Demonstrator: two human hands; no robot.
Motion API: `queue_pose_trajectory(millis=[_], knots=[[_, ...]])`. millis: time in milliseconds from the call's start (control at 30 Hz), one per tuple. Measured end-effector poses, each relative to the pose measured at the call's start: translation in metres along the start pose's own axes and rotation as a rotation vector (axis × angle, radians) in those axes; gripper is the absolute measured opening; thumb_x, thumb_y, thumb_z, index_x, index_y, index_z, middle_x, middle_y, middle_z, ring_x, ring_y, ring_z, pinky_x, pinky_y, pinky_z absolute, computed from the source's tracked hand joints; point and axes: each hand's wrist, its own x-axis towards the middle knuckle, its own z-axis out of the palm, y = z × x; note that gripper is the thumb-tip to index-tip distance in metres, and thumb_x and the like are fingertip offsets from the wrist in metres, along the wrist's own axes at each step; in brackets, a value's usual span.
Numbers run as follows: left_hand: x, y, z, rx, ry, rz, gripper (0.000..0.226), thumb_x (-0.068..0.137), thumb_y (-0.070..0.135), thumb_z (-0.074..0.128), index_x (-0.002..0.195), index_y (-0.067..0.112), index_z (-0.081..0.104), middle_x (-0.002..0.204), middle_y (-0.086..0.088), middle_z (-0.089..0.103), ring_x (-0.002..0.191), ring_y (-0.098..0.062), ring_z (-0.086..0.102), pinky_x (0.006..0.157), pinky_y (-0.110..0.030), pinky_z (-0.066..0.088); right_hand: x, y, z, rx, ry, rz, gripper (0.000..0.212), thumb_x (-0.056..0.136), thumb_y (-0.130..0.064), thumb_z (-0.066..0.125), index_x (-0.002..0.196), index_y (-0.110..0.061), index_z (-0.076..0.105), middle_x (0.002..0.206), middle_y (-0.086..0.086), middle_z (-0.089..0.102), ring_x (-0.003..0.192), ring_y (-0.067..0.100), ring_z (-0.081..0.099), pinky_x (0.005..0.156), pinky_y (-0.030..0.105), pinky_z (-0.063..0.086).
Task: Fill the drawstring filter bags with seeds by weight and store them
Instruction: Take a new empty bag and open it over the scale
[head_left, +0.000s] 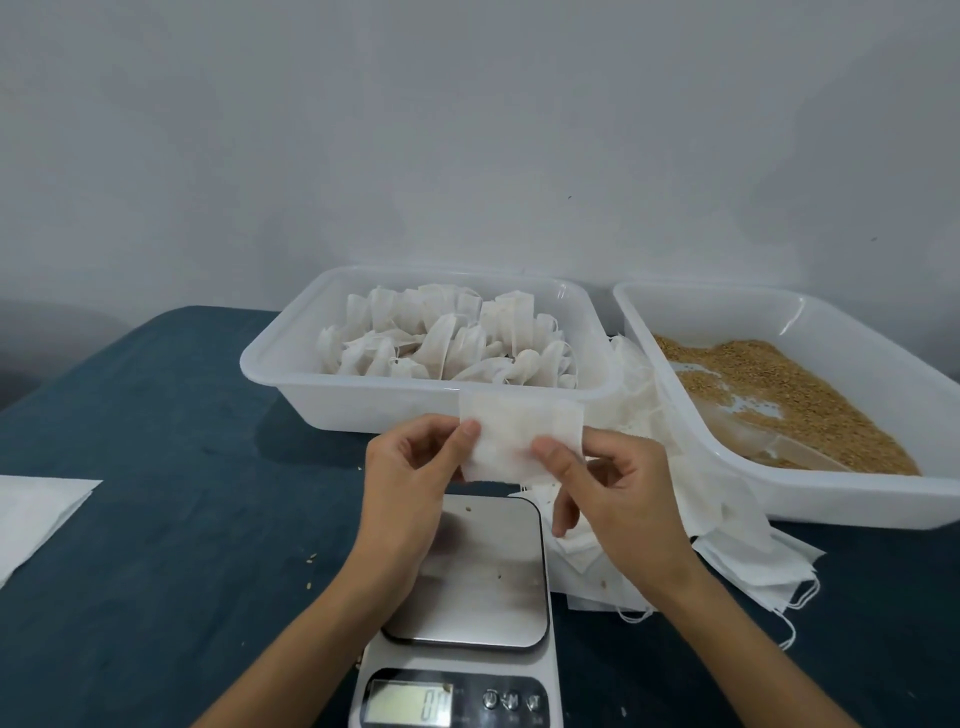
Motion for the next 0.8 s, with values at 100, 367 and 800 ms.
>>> queue_pose_trajectory(millis=[100, 367, 800], knots=[[-0.001, 0.001, 0.000, 0.028, 0.000, 0.008, 0.023, 0.090, 0.035, 0.070, 0.084, 0.014, 0.078, 0.080, -0.009, 0.074, 0.071, -0.013, 0.063, 0.069, -0.027, 0.055, -0.001, 0.002, 0.003, -0.045, -0.070, -0.046, 0.011, 0.095, -0.028, 0.070, 0.097, -0.023, 0.080, 0.102, -0.002, 0.077, 0.050, 0.023, 0.066, 0.048, 0.025, 0.050], [-0.001, -0.003, 0.000, 0.151, 0.002, 0.070, 0.026, 0.106, 0.021, 0.058, 0.086, 0.010, 0.071, 0.077, -0.008, 0.070, 0.069, -0.009, 0.060, 0.066, -0.019, 0.049, -0.001, 0.003, 0.004, -0.085, -0.091, -0.068, 0.022, 0.095, -0.038, 0.067, 0.091, -0.020, 0.079, 0.108, -0.007, 0.076, 0.048, 0.019, 0.067, 0.043, 0.020, 0.045], [0.000, 0.000, 0.000, 0.094, 0.010, 0.024, 0.022, 0.102, 0.019, 0.063, 0.087, 0.014, 0.078, 0.083, -0.002, 0.078, 0.077, -0.009, 0.070, 0.074, -0.019, 0.055, -0.004, 0.011, 0.000, -0.268, 0.021, -0.242, 0.054, 0.099, -0.041, 0.060, 0.073, 0.006, 0.064, 0.059, 0.008, 0.061, 0.052, 0.002, 0.069, 0.039, 0.032, 0.044]])
